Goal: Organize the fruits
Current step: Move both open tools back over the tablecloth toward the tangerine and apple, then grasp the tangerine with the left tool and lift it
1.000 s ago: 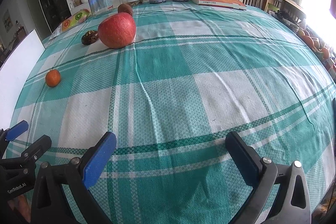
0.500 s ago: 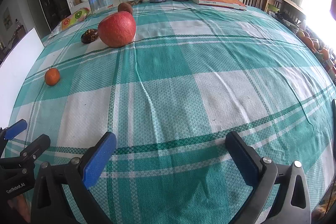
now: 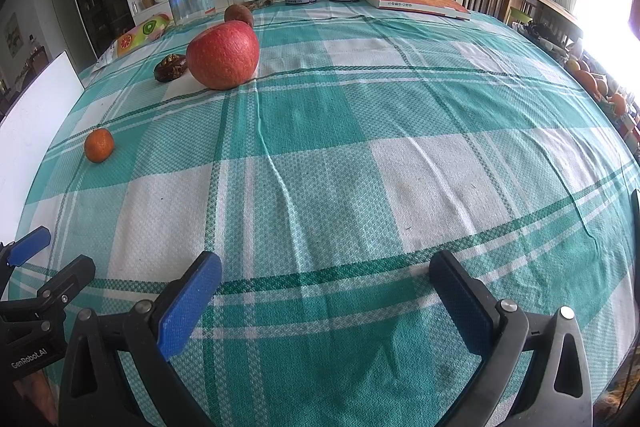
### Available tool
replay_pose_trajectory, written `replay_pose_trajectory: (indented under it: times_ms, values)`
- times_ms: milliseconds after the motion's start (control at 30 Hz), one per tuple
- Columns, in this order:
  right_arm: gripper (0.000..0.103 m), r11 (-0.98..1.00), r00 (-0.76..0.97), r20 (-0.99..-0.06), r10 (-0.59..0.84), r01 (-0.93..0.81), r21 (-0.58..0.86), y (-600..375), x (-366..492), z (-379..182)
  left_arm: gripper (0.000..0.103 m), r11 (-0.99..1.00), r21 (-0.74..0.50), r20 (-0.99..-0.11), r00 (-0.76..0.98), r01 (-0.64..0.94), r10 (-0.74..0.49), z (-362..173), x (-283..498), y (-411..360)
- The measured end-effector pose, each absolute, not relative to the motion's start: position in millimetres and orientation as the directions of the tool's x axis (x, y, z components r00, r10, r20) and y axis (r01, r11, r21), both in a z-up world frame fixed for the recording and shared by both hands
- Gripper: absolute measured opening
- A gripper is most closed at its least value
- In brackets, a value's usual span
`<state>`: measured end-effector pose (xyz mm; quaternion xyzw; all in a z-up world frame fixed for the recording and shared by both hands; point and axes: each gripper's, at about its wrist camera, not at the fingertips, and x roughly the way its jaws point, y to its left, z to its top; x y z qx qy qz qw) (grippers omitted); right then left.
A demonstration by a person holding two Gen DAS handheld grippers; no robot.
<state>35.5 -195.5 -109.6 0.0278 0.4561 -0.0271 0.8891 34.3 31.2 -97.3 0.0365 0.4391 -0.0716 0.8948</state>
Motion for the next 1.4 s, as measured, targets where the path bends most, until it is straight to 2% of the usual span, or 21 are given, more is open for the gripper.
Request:
replay_pose_trajectory:
  times_ms: [567,667,767,833,933,1033,1067,1100,1133,1200,1233,1400]
  values:
    - [0.103,0.997,0.582,-0.813,-0.024,0.074,0.023,-195,36,-110,0.094,0.987,-0.003,-0.791,0.604,0.161,-0.101,-98,34,31]
    - [0.103,0.997,0.582,-0.813,-0.024,0.074,0.023,-195,36,-110,0.094,0.981,-0.051,-0.790,0.593,0.189,-0.155,-96,36,38]
    - [0.103,0.997,0.581,-0.813,-0.025,0.074,0.022,-195,36,-110,0.094,0.965,-0.190,-0.782,0.566,0.182,-0.261,-90,47,53]
    - [0.103,0.997,0.581,-0.814,-0.026,0.074,0.021,-195,36,-110,0.093,0.964,-0.223,-0.784,0.561,0.145,-0.266,-86,62,56]
    - [0.103,0.997,0.581,-0.813,-0.026,0.074,0.021,-195,36,-110,0.091,0.977,-0.182,-0.778,0.591,0.115,-0.215,-78,88,47]
    - [0.103,0.997,0.584,-0.811,-0.018,0.073,0.030,-196,35,-109,0.090,0.989,-0.084,-0.779,0.611,0.120,-0.140,-82,115,29]
    - [0.103,0.996,0.590,-0.807,-0.006,0.072,0.046,-198,34,-109,0.084,0.992,-0.056,-0.784,0.610,0.116,-0.116,-85,121,26]
    - [0.103,0.994,0.600,-0.800,0.022,0.071,0.080,-202,32,-107,0.056,0.993,-0.036,-0.795,0.599,0.114,-0.097,-90,126,24]
    - [0.103,0.988,0.612,-0.788,0.065,0.071,0.137,-208,30,-105,0.042,0.992,-0.033,-0.800,0.592,0.119,-0.098,-93,130,22]
    - [0.103,0.959,0.634,-0.756,0.162,0.079,0.272,-220,31,-100,0.032,0.993,-0.029,-0.789,0.607,0.117,-0.095,-90,130,25]
    - [0.103,0.950,0.634,-0.752,0.178,0.089,0.300,-223,38,-97,0.031,0.992,-0.039,-0.788,0.607,0.118,-0.103,-90,129,27]
    - [0.103,0.971,0.619,-0.756,0.213,-0.052,0.231,-190,113,-66,0.031,0.985,-0.134,-0.784,0.597,0.107,-0.171,-80,103,42]
